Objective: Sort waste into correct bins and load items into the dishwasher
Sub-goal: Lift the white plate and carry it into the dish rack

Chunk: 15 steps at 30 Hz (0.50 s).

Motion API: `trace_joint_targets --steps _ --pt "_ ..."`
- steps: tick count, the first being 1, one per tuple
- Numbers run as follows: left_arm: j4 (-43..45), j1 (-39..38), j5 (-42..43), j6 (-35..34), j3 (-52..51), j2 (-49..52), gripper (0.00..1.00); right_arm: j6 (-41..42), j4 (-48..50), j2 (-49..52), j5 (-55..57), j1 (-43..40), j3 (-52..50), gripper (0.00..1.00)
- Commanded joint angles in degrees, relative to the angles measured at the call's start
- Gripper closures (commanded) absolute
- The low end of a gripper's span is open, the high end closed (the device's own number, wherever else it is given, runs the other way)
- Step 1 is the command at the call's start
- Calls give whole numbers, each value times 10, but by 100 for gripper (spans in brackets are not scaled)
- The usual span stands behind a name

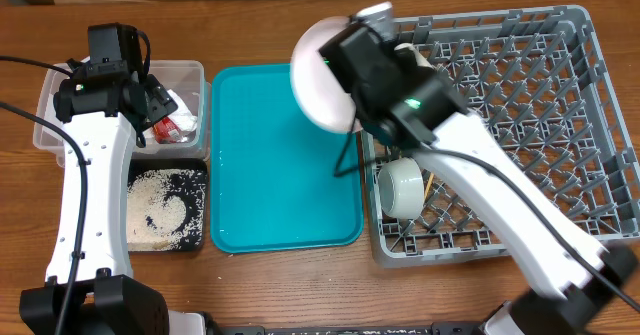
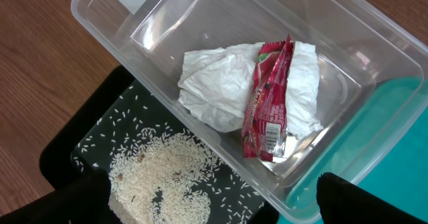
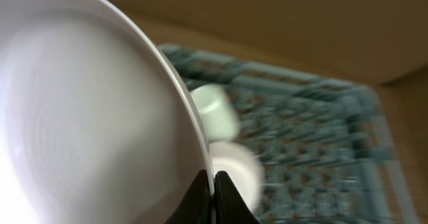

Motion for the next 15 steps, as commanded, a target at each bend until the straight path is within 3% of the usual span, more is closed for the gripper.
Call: trace_joint_targets --steps 1,6,15 --pt "1 2 3 -8 13 -9 0 -21 -9 -42 189 -7 15 96" --pt "1 2 3 -8 13 -9 0 -42 -39 -44 268 -53 15 96" --pt "1 2 3 -8 13 -9 0 -35 -126 -43 191 -208 8 96"
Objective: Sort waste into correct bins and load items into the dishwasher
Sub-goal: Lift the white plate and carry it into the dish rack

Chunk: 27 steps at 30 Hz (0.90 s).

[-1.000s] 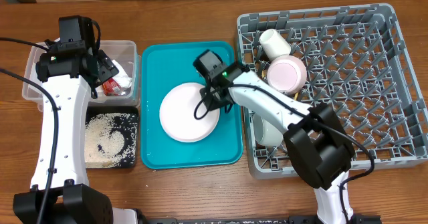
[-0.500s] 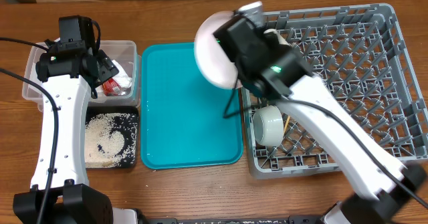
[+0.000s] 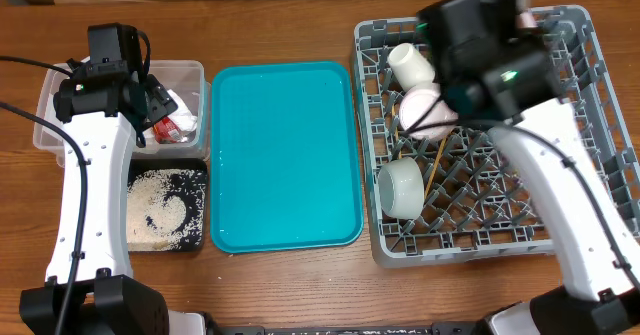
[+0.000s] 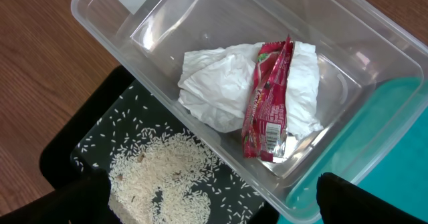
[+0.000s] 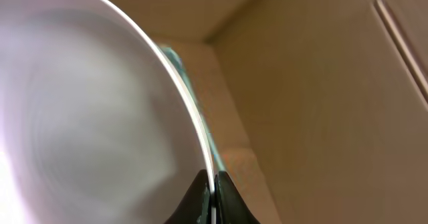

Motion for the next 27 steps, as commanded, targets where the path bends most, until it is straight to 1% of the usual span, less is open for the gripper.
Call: trace_joint_targets --steps 1,5,12,16,18,27 --pt "1 2 3 -8 13 -9 0 10 -23 -2 -45 -48 3 96" --pt "1 2 3 -8 13 -9 0 78 -58 -1 -92 -88 -1 96" --pt "1 2 3 -8 13 -9 0 81 -51 1 -99 -98 -58 96" --pt "1 2 3 -8 13 -9 0 66 -11 1 -71 -98 -101 96" --pt "1 2 3 -8 13 -9 0 44 14 1 -68 -98 -114 96" --pt "1 2 3 -8 13 -9 0 -2 67 2 -76 -94 -120 96"
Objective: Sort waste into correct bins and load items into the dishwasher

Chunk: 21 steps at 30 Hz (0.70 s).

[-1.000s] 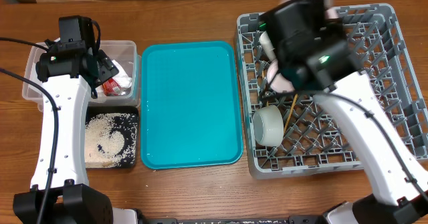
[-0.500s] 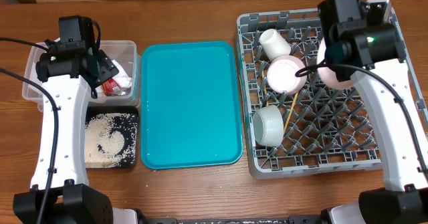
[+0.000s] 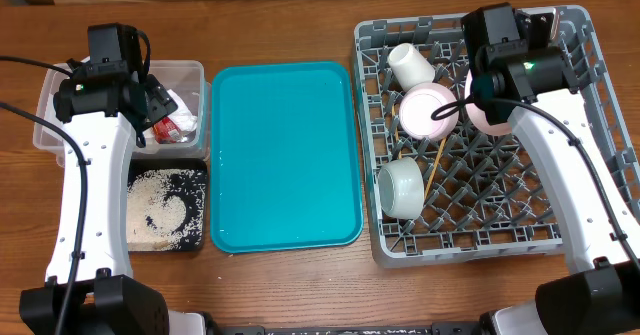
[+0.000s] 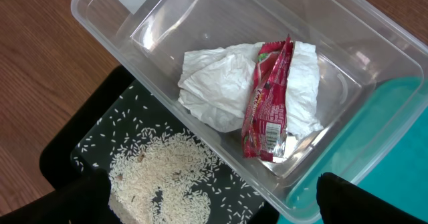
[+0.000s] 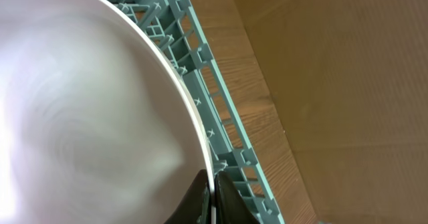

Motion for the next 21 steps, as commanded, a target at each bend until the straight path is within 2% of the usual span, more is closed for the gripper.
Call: trace_joint_targets --steps 1,9,21 --pt "1 2 3 -8 13 -9 0 -28 16 -2 10 2 -1 96" --pt "1 2 3 -8 13 -9 0 -80 54 20 10 3 -1 96" --pt "1 2 3 -8 13 -9 0 -80 59 64 10 13 -1 96"
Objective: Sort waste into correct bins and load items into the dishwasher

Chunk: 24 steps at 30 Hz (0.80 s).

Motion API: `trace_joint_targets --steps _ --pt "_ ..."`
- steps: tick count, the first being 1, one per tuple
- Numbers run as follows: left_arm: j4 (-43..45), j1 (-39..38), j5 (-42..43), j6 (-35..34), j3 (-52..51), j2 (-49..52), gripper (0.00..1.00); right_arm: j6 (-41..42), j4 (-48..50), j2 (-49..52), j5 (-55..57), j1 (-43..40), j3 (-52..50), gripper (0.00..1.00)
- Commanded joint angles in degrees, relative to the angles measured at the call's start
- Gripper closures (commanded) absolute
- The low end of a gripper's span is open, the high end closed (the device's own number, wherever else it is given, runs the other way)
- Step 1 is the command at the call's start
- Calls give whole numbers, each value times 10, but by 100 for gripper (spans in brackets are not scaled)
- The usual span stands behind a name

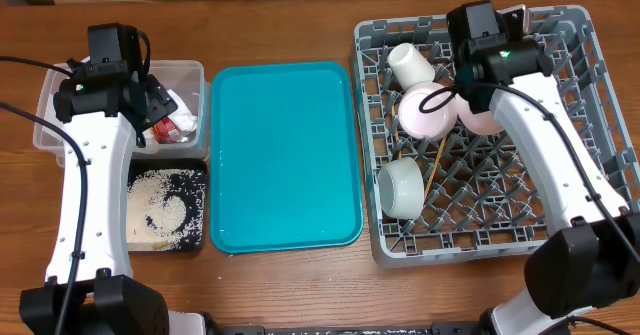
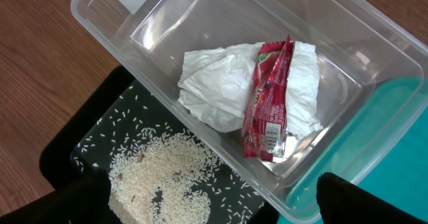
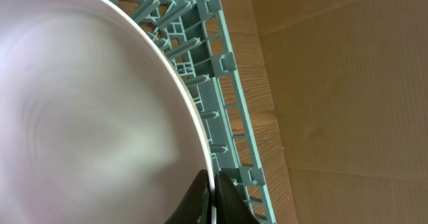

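A white plate point(image 1: 483, 116) stands on edge in the grey dish rack point(image 1: 600, 125), just right of a white bowl point(image 1: 428, 112). My right gripper point(image 1: 480, 75) is shut on the plate's rim; in the right wrist view the plate point(image 3: 87, 103) fills the left side, the gripper point(image 3: 212, 190) pinches its edge, and the rack's wall point(image 3: 231, 110) lies beyond. My left gripper point(image 2: 214, 204) hangs open and empty over a clear bin point(image 2: 374, 70) holding a crumpled napkin point(image 2: 214, 83) and a red wrapper point(image 2: 267, 103).
The rack also holds a white cup point(image 1: 408, 63), a second bowl point(image 1: 402, 187) and a thin wooden stick point(image 1: 436, 170). A teal tray point(image 1: 285, 155) lies mid-table. A black tray of rice point(image 1: 165, 210) sits below the clear bin point(image 1: 60, 105).
My right wrist has shifted a little to the left over the rack, still shut on the plate, which stays among the tines. The left arm has not moved.
The right gripper held the plate above the teal tray's right edge. Then it was over the rack's top part. Then the plate stood down in the rack beside the bowl, where it still is, gripped by its rim. The left gripper stayed open over the bin.
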Motion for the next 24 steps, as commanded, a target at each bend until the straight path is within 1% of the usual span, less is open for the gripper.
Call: trace_joint_targets --steps 1,5,6,7,13,16,19,21,23,24 --pt "1 2 3 -8 13 -9 0 -1 4 -3 10 15 1 96" --pt "1 2 3 -8 13 -9 0 -31 15 -3 -9 33 1 94" --pt "1 2 3 -8 13 -9 0 -35 21 -3 -12 39 1 92" --pt "1 2 3 -8 13 -9 0 -35 23 -3 -11 43 1 90" --pt "1 2 3 -8 13 -9 0 -34 28 -3 -12 50 1 88" --pt "1 2 3 -8 13 -9 0 -35 27 -3 -15 50 1 85" --pt "1 2 3 -8 13 -9 0 -35 27 -3 -49 50 1 82" --pt "1 2 3 -8 13 -9 0 -35 27 -3 -78 50 1 79" --pt "1 2 3 -8 13 -9 0 -34 27 -3 -86 50 1 77" --pt "1 2 3 -8 13 -9 0 -34 28 -3 -84 50 1 75"
